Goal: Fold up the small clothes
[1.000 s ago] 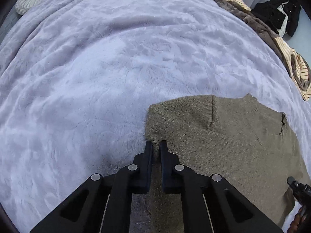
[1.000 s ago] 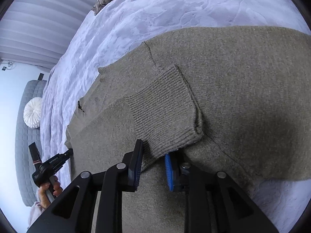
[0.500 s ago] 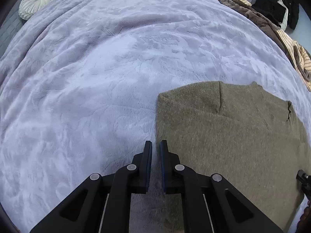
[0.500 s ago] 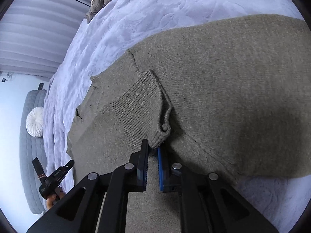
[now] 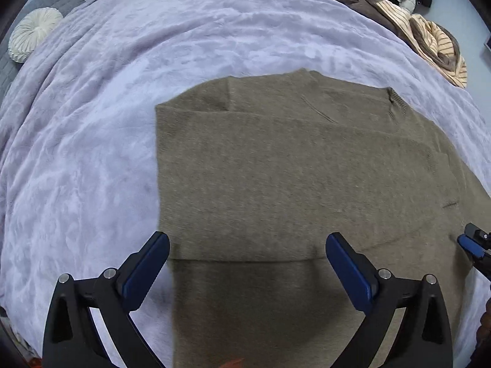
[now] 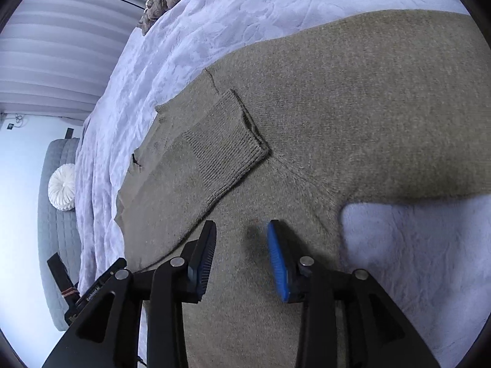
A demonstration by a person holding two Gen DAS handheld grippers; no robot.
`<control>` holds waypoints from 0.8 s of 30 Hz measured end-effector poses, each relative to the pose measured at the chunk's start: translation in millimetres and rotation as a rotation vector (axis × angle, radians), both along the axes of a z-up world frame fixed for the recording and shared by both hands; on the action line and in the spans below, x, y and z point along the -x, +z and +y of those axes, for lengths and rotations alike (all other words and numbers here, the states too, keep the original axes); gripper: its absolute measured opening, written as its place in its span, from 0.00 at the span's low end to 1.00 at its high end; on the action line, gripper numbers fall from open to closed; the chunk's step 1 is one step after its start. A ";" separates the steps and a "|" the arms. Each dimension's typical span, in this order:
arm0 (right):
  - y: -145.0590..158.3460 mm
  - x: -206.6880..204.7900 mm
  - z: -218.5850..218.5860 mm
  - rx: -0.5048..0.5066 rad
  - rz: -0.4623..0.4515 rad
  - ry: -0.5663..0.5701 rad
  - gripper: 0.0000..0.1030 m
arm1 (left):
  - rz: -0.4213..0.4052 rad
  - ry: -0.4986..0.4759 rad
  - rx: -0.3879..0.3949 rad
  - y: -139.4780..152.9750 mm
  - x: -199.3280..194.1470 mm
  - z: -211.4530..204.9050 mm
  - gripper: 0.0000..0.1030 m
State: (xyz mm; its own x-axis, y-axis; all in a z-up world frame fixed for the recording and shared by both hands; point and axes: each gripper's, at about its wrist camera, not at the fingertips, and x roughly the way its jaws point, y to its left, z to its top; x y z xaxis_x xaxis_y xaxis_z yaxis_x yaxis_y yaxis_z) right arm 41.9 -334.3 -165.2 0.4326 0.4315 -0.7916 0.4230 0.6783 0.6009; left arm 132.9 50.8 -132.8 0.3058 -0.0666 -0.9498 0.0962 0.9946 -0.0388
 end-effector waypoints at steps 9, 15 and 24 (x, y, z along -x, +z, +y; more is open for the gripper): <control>14.3 57.6 -72.2 0.028 -0.023 -0.178 0.39 | 0.103 -0.095 0.109 -8.5 14.5 -75.2 0.99; 19.9 119.4 -156.0 0.056 -0.013 -0.459 0.40 | 0.094 -0.170 0.131 -4.9 20.2 -127.0 0.99; 23.1 144.0 -231.1 0.008 -0.108 -0.714 0.40 | 0.123 -0.226 0.180 -8.7 17.0 -177.9 0.99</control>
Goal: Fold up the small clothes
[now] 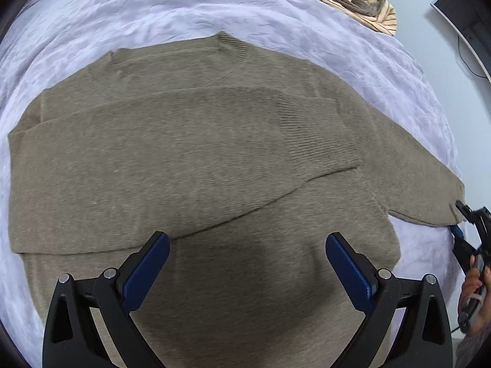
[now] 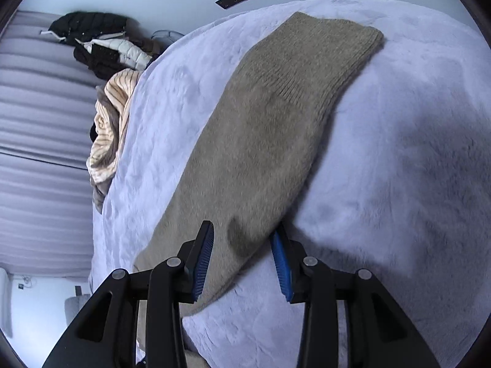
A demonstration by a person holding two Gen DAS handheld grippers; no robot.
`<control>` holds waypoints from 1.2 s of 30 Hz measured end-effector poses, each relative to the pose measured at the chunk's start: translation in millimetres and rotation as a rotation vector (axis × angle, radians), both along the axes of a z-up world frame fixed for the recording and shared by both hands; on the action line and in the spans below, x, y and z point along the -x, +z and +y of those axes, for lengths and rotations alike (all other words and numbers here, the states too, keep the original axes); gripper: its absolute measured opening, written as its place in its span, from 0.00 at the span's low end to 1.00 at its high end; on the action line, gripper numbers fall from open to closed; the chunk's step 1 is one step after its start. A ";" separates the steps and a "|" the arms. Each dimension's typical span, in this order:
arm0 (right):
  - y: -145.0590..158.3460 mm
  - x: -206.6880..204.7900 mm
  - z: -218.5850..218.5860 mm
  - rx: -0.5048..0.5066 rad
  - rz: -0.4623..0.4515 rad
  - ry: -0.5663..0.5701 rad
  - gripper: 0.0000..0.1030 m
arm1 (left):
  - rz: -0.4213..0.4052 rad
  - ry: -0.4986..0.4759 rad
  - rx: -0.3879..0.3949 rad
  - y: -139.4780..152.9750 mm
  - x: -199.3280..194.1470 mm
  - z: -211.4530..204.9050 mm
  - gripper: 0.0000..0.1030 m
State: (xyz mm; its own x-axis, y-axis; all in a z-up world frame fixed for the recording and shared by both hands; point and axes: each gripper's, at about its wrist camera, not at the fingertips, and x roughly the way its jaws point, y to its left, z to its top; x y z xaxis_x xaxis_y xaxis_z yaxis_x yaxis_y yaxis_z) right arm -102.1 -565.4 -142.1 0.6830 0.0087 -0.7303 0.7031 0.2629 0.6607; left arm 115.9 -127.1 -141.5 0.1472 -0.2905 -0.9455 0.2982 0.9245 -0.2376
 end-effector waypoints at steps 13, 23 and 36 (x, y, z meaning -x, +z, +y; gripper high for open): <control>63.3 -142.3 78.3 0.115 -0.183 0.426 0.09 | 0.009 0.121 0.019 -1.6 -8.4 46.3 0.99; 48.5 -259.7 330.3 0.263 -0.154 1.156 0.09 | -0.136 0.320 -0.064 16.1 -7.0 146.8 0.99; -20.1 -251.8 308.3 0.002 0.009 0.814 0.46 | -0.093 0.484 -0.048 -2.0 21.5 237.1 0.99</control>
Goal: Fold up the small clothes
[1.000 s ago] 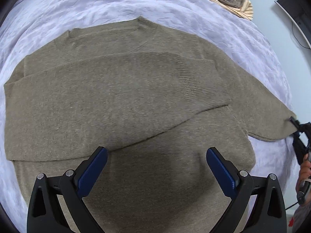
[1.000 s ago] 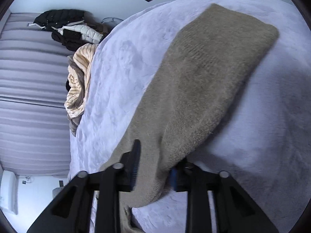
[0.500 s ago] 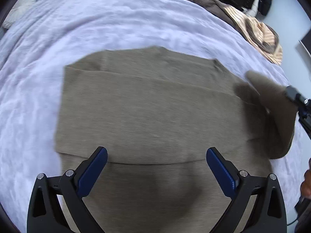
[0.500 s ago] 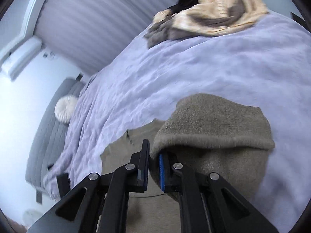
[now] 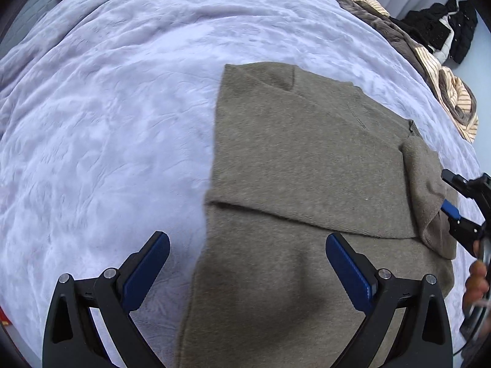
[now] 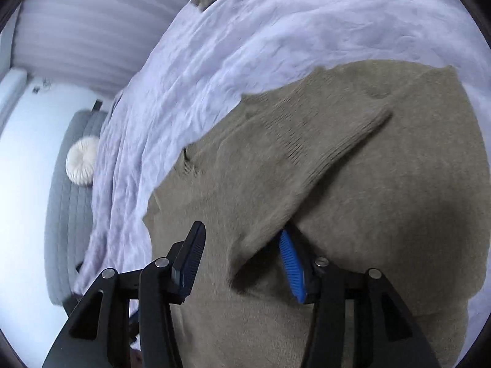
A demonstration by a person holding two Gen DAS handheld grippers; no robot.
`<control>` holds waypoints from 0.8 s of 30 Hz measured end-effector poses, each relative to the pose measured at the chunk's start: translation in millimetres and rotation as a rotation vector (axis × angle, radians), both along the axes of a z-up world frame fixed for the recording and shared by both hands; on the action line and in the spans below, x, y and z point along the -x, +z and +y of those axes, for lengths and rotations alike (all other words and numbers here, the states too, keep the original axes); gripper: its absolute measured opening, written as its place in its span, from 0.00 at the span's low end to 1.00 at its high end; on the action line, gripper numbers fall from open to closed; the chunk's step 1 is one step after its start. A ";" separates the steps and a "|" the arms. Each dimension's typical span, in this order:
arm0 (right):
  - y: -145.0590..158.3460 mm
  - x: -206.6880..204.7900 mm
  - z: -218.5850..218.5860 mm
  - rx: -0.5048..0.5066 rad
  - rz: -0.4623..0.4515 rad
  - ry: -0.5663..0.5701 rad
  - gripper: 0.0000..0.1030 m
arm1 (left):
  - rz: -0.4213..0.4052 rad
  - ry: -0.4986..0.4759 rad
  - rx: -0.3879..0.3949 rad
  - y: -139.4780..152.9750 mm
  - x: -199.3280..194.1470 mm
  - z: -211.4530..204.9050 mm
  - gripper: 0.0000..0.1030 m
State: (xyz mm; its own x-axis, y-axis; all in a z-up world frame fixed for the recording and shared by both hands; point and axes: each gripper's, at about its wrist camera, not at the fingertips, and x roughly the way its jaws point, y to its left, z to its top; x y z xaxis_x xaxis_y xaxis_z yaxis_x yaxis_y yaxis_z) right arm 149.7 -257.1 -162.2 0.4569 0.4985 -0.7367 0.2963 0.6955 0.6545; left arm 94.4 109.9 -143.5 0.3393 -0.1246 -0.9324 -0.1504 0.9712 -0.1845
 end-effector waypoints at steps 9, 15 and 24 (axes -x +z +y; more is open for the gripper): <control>26.4 -18.8 132.0 0.303 -0.171 0.508 0.07 | -0.021 0.014 0.045 6.2 7.9 22.1 0.99; -13.4 26.6 171.3 0.464 -0.066 0.703 0.14 | -0.025 -0.038 0.157 3.9 -10.2 7.8 0.99; 13.7 47.1 49.9 0.225 0.015 0.333 0.47 | 0.023 -0.115 0.252 -9.2 -54.1 -34.7 0.99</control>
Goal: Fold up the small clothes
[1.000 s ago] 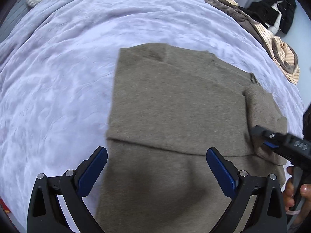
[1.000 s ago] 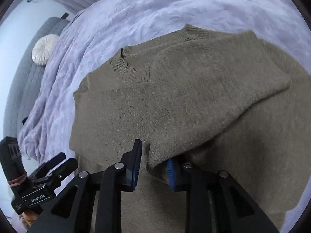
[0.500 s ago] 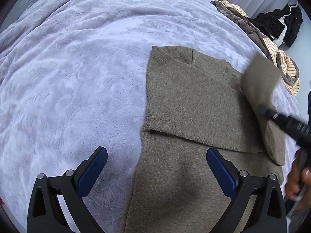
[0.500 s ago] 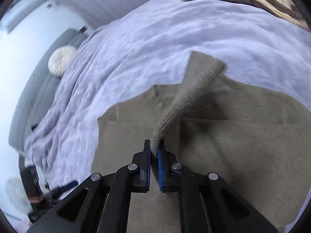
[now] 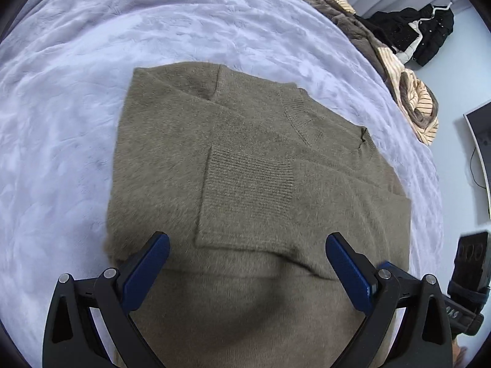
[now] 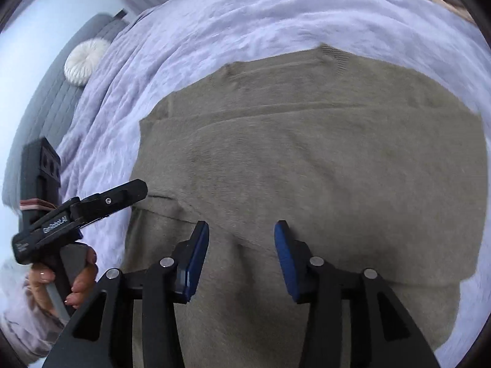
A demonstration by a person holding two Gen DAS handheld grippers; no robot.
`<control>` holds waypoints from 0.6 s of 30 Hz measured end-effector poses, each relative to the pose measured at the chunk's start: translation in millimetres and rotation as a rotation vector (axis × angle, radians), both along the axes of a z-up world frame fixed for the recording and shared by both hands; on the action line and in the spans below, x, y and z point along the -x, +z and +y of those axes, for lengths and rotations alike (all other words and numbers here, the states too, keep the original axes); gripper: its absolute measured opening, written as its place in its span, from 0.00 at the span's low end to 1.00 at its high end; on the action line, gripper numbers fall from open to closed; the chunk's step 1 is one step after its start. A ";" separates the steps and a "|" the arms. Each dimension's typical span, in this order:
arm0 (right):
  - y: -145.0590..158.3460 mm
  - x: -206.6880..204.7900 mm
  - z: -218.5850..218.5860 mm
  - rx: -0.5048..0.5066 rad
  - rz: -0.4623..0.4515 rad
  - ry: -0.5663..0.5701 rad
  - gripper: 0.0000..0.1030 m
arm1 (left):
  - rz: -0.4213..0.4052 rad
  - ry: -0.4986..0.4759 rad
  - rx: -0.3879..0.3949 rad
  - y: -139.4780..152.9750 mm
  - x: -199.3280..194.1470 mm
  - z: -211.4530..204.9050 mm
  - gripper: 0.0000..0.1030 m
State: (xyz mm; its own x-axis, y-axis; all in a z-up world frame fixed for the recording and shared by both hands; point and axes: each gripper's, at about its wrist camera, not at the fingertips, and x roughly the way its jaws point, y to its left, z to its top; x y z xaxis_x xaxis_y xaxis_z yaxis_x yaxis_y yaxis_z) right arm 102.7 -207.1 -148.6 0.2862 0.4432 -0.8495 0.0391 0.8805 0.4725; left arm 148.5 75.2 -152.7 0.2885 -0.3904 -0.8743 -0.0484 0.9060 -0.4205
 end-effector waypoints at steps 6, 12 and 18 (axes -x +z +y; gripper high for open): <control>-16.3 53.0 -131.2 -0.234 0.090 -0.443 0.47 | 0.061 -0.044 -0.036 -14.3 -17.9 -11.3 0.42; -36.0 50.0 -168.0 -0.278 0.096 -0.633 0.06 | 0.022 -0.044 -0.006 -2.9 -14.9 -9.1 0.17; -7.4 32.7 -156.2 -0.094 0.000 -0.418 0.06 | 0.010 -0.086 -0.056 -7.9 7.3 -10.5 0.17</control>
State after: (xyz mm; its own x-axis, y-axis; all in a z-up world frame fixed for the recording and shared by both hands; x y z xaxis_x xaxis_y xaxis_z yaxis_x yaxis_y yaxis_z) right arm 69.9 -363.4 -156.0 0.4578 0.3643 -0.8110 0.3834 0.7422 0.5497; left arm 141.3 64.7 -160.6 0.2471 -0.3641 -0.8980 0.0265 0.9289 -0.3694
